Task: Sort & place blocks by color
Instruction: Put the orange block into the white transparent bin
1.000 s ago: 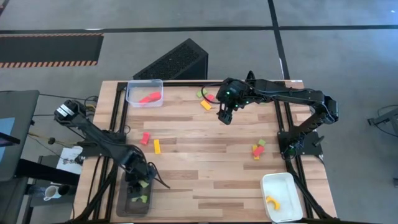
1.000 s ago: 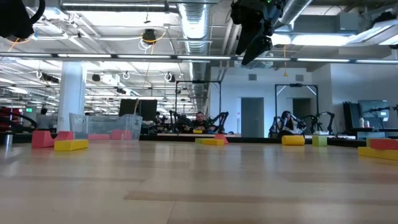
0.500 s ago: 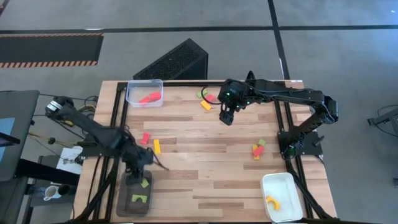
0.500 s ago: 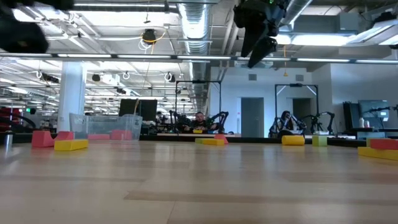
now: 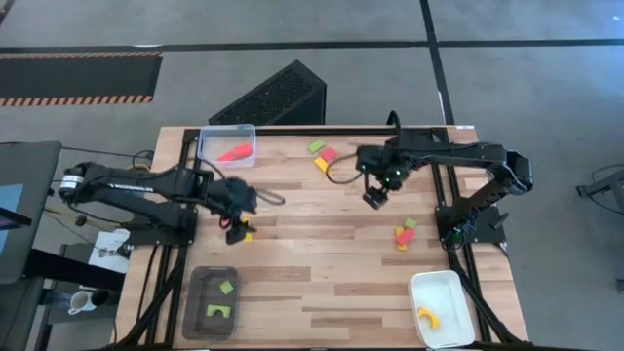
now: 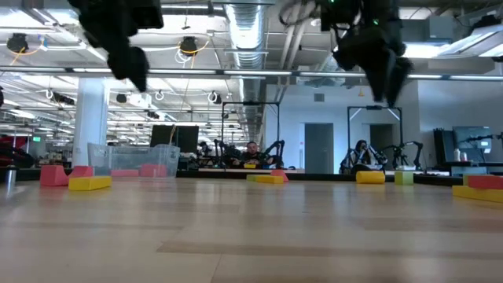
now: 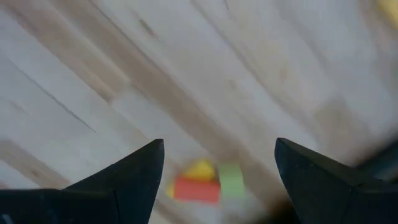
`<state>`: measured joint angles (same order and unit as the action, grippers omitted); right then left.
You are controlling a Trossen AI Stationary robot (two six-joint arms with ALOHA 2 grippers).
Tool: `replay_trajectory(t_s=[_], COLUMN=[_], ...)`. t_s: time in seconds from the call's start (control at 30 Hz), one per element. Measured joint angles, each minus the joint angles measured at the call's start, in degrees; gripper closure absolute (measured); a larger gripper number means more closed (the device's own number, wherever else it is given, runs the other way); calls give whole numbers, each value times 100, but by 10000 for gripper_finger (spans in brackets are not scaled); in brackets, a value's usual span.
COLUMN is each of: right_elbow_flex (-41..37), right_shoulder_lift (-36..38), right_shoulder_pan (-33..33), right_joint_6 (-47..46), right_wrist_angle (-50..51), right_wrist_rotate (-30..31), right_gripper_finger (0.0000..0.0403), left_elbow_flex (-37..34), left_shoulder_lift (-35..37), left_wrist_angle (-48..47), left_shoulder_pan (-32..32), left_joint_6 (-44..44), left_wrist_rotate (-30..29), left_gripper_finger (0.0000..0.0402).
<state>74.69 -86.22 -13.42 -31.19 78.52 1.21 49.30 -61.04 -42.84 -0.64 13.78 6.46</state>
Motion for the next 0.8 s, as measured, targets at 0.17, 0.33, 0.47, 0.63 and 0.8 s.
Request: replay_trajectory(t_s=[0.17, 0.33, 0.47, 0.63, 0.8], right_elbow_flex=[-944, -1716, -2458, -3136, -3171], right_shoulder_lift=[132, 629, 1263, 1927, 2031], right_shoulder_pan=[106, 479, 649, 787, 1399], right_joint_6=[-828, -1909, -2596, -3745, -5054], right_wrist_angle=[140, 24, -467, -1499, -1663], right_wrist_rotate=[-271, -456, -699, -1047, -833], right_gripper_finger=[75, 75, 75, 75, 75], left_elbow_flex=[0, 0, 0, 0, 0], left_shoulder_lift=[0, 0, -2, -5, -7], left_wrist_angle=[267, 286, 293, 373, 384], left_shoulder_pan=[-796, -1335, -1570, -1744, -1848], left_joint_6=[-685, -1055, -1268, -1421, -1417], left_wrist_rotate=[234, 701, 822, 981, 1102], left_gripper_finger=[142, 142, 142, 142, 142])
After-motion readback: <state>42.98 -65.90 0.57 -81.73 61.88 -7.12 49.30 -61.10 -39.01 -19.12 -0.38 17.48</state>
